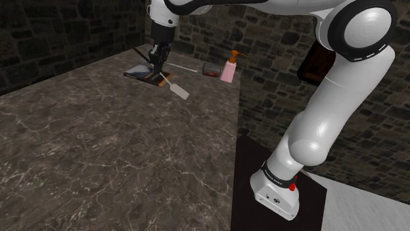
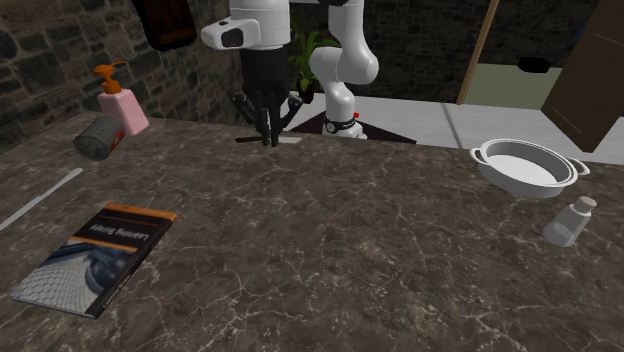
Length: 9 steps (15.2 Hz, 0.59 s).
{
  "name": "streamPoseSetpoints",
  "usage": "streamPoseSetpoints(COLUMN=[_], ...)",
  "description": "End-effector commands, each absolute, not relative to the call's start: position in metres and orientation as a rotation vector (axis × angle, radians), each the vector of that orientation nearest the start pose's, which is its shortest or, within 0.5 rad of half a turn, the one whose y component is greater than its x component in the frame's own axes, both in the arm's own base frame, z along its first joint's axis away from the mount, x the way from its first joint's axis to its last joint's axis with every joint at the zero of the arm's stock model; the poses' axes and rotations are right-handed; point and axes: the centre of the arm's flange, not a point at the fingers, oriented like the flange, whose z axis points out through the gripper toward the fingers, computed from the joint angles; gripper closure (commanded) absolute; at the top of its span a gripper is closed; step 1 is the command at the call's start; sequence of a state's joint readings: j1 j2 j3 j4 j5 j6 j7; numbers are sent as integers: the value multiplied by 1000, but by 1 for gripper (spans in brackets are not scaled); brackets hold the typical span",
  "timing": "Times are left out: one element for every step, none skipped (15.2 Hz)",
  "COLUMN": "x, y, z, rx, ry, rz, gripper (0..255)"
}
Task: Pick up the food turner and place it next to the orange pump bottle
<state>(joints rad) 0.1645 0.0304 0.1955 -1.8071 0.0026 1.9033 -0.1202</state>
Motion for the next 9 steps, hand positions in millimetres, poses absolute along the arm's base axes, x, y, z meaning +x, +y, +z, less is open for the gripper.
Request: streamPoseSetpoints(x=[543,543,543,543,543,543,543,543,543], y=[203,203,203,203,203,203,203,203,203], z=[534,539,544,550,555,560,566,571,576], rx=[-3035,-3035,-3035,-3035,-3035,-3035,-3035,-3035,-3035], ry=[-741,-741,-741,-741,-741,-741,-741,-741,-741], rz=[-101,-101,-101,-101,-101,-101,-101,-101,-101], gripper=[255,255,255,255,255,255,255,255,255])
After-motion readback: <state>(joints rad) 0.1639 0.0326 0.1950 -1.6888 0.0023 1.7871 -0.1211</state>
